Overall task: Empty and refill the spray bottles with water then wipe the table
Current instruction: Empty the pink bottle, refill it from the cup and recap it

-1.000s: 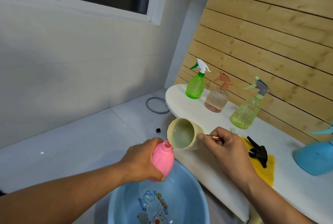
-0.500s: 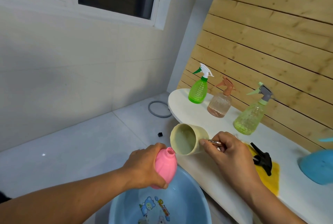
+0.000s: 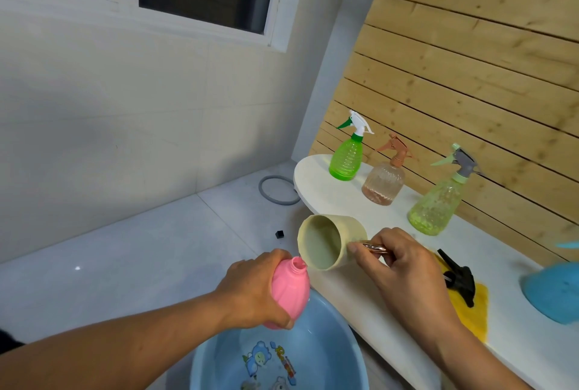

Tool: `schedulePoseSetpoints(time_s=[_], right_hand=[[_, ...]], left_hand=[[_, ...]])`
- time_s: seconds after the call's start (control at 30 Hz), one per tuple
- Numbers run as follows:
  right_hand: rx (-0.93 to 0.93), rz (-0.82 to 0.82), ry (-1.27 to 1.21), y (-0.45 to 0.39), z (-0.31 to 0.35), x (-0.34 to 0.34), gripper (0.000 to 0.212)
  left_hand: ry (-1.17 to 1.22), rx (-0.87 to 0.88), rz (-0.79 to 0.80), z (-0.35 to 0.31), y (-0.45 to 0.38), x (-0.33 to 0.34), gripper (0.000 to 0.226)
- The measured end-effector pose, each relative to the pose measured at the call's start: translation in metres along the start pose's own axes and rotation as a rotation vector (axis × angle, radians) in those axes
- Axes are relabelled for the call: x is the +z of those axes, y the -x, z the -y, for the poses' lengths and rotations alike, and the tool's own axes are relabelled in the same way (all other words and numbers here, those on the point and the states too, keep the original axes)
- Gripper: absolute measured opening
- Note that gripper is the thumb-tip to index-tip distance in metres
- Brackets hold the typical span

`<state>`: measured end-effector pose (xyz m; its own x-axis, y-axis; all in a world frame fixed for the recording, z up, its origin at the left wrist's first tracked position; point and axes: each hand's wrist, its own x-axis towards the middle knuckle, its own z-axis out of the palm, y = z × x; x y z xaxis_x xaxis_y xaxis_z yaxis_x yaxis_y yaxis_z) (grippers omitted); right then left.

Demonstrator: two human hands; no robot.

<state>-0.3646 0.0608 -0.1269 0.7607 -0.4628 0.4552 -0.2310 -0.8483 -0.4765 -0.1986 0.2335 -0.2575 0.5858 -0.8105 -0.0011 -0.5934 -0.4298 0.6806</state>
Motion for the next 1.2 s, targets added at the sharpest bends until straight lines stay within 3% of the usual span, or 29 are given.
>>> schedulePoseSetpoints(time_s=[1.2], right_hand=[[-0.120,-0.054,0.182,0.005,0.011,-0.002,0.030]], left_hand=[[-0.020,0.005,0.005,-0.001,0.000,0.002,0.106]])
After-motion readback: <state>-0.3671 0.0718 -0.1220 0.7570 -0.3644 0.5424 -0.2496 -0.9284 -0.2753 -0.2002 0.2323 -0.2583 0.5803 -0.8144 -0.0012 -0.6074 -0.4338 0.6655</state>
